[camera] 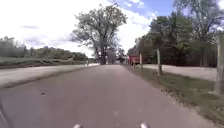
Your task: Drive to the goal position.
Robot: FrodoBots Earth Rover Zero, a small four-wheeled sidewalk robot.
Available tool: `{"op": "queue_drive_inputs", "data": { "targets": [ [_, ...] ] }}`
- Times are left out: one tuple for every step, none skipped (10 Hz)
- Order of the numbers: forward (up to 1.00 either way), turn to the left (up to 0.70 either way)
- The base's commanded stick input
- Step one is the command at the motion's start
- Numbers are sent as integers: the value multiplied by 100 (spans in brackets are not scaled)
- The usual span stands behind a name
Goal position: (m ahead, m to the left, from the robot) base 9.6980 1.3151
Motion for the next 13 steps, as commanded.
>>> {"op": "queue_drive_inputs", "data": {
  "targets": [
    [100, 0],
    [100, 0],
    [100, 0],
    [100, 0],
    [100, 0],
    [100, 0],
    [100, 0],
    [100, 0],
    [100, 0],
    [100, 0],
    [100, 0],
    [100, 0],
    [100, 0]
  ]
}}
